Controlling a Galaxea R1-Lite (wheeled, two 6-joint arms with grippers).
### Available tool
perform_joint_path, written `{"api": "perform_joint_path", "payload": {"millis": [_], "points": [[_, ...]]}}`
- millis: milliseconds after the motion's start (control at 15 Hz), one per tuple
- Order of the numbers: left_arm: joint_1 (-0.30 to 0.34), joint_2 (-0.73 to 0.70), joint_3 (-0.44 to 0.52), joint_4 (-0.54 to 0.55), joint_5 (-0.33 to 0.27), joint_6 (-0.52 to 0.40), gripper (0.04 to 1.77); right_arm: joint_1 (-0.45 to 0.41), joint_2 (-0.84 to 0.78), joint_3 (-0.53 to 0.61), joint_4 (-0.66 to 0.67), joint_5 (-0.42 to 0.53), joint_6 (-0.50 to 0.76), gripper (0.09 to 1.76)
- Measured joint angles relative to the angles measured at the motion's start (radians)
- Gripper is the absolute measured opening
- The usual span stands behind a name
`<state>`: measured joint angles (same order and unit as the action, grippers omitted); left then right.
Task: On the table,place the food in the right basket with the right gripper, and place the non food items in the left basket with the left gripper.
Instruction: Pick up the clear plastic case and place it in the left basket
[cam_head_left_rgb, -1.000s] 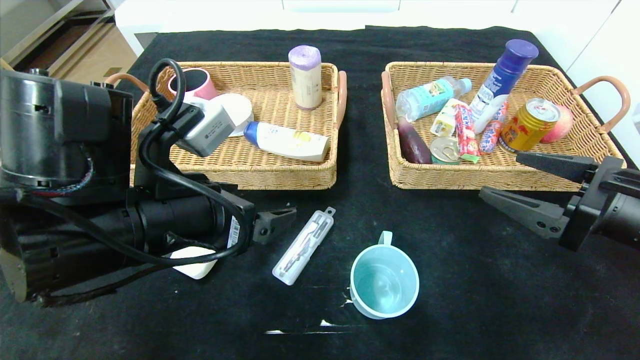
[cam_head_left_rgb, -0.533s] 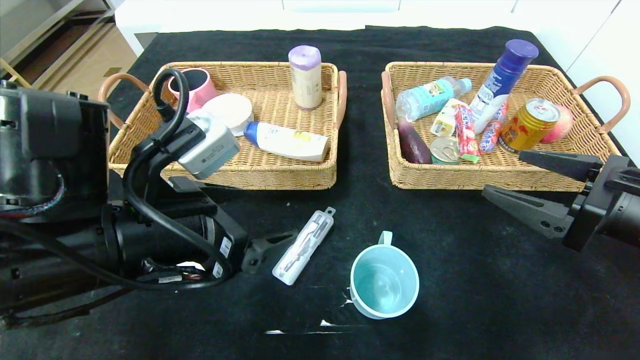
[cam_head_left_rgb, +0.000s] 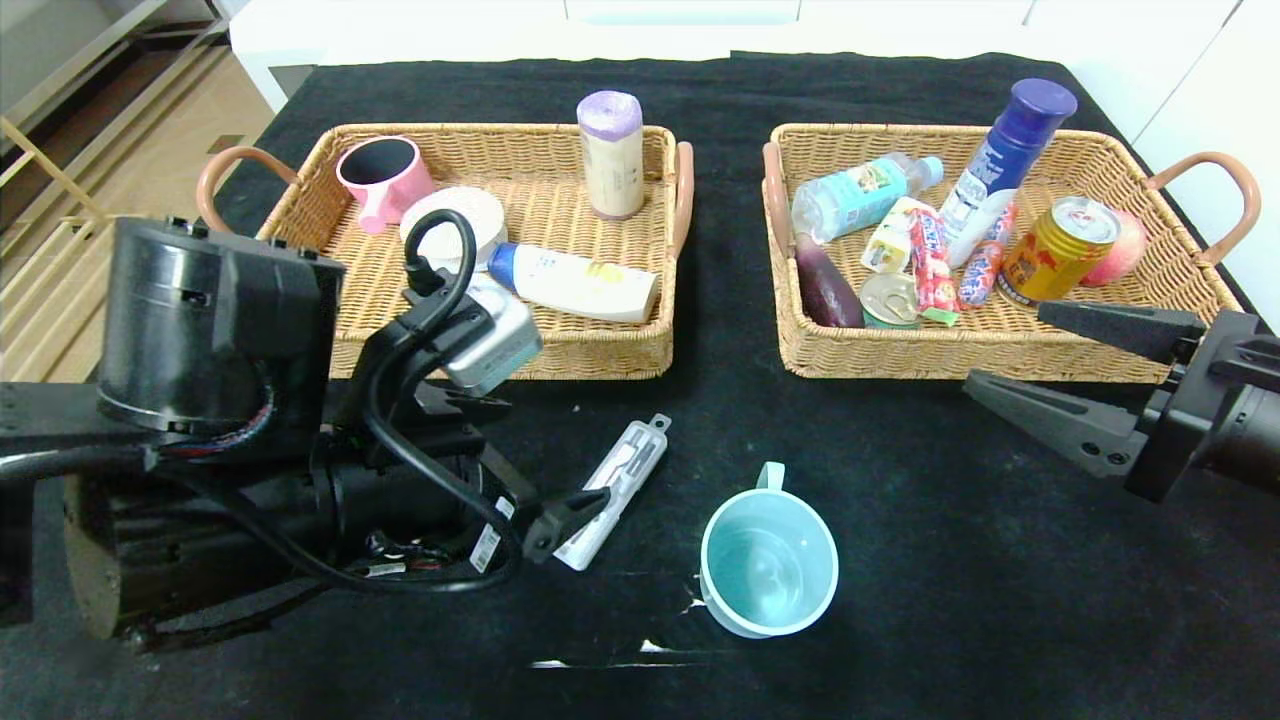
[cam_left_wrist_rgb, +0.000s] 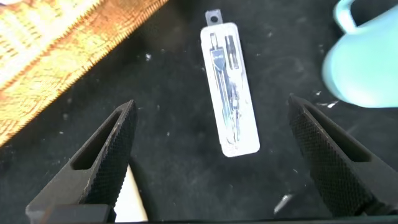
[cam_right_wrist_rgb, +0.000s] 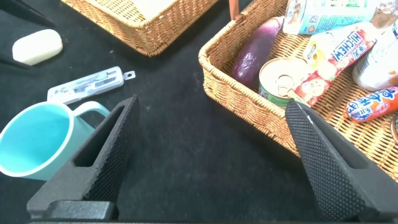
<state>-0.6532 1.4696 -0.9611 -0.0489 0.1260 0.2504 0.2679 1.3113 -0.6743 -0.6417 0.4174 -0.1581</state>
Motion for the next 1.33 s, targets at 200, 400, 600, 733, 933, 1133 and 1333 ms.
{"api": "perform_joint_path", "payload": {"millis": [200,400,600,733,933,1133,1333], "points": [[-0.017,0.04,0.003,0.0,0.022,-0.02,1.72,0.0,0.0,-0.001,0.0,0.0,0.0,1.71],[-0.026,0.077,0.003,-0.028,0.038,-0.048,1.72,0.0,-0.001,-0.001,0.0,0.0,0.0,1.71],[-0.03,0.119,0.015,-0.104,0.071,-0.058,1.72,0.0,-0.001,-0.001,0.0,0.0,0.0,1.71],[-0.03,0.141,0.018,-0.137,0.092,-0.061,1.72,-0.001,-0.001,-0.001,0.0,0.0,0.0,1.71],[-0.029,0.17,0.021,-0.155,0.096,-0.07,1.72,-0.001,-0.001,-0.001,0.0,0.0,0.0,1.71],[-0.027,0.201,0.022,-0.18,0.096,-0.076,1.72,-0.001,-0.001,-0.001,0.0,0.0,0.0,1.71],[-0.025,0.226,0.022,-0.213,0.099,-0.099,1.72,-0.001,-0.001,0.0,0.0,0.0,0.0,1.71]]}}
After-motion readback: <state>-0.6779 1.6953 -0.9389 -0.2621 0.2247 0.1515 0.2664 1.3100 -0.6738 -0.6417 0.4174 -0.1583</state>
